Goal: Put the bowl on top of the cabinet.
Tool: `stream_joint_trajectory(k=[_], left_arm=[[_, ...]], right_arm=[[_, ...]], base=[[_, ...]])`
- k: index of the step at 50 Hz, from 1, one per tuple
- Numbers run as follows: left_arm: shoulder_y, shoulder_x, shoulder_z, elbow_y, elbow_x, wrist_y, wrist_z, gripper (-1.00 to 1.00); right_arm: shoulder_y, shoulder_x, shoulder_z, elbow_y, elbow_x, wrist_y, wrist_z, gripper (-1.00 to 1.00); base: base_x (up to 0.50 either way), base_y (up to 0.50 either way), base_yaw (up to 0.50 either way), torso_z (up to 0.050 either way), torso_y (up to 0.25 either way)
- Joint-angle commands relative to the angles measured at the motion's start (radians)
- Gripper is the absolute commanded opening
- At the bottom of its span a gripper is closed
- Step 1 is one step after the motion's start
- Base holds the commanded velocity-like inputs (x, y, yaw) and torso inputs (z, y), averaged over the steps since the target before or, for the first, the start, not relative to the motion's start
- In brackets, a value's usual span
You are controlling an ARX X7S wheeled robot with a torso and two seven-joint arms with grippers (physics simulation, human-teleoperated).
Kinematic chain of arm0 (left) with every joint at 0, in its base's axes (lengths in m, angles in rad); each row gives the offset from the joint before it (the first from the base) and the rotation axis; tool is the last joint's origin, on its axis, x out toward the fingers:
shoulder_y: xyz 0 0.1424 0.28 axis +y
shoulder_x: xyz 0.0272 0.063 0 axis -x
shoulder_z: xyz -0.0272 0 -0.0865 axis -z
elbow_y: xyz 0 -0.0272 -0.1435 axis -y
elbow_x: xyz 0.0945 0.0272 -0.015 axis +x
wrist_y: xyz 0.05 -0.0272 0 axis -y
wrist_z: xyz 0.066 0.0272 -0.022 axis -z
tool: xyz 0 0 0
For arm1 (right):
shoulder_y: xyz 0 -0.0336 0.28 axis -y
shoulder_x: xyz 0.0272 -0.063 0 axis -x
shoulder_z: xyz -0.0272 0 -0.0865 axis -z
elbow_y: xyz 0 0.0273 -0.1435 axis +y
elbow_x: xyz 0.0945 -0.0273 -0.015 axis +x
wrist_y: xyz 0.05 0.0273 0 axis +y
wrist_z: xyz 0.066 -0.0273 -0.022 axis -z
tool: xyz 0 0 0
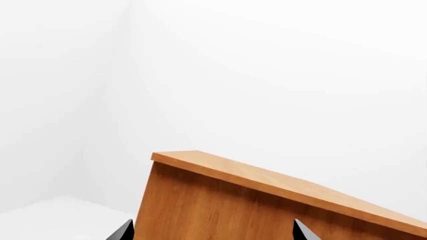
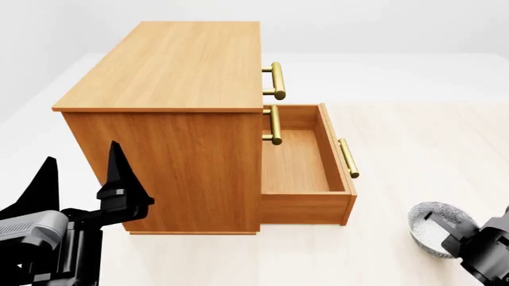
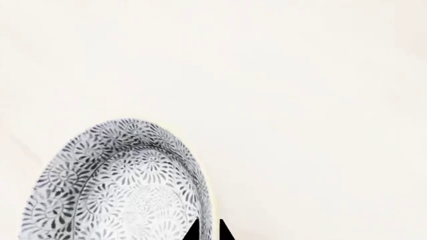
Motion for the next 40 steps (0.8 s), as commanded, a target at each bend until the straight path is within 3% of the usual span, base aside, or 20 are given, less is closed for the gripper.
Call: stream_joint_trajectory(k=[1,13,28,40], left_arm=[[-0.001,-0.003,0.003,0.005,-0.002,-0.003,-0.004,1.0],[0.002,-0.005,0.001,0.004,-0.004,0.003,-0.007,1.0],[0.001,-0.008,0.003,0.005,-0.005,0.006,-0.009,1.0],[0.002,-0.009,0.008,0.008,-0.002,0.005,-0.014,1.0]], right_arm=[[-0.01,-0.003,0.003,0.0,-0.005,-0.008,-0.027,-1.0],[0.012,0.025,0.051,-0.058,-0.057,-0.094,-0.048,-1.0],[0.002,0.018,0.248,-0.168,0.046,-0.352,-0.344,-1.0],[0.058,0.043,0.359,-0.218,0.124,-0.399,-0.395,-1.0]], base=[[0.0,0.0,0.0,0.0,0.0],[0.0,0.0,0.0,0.0,0.0],[0.0,0.0,0.0,0.0,0.0],[0.0,0.0,0.0,0.0,0.001]])
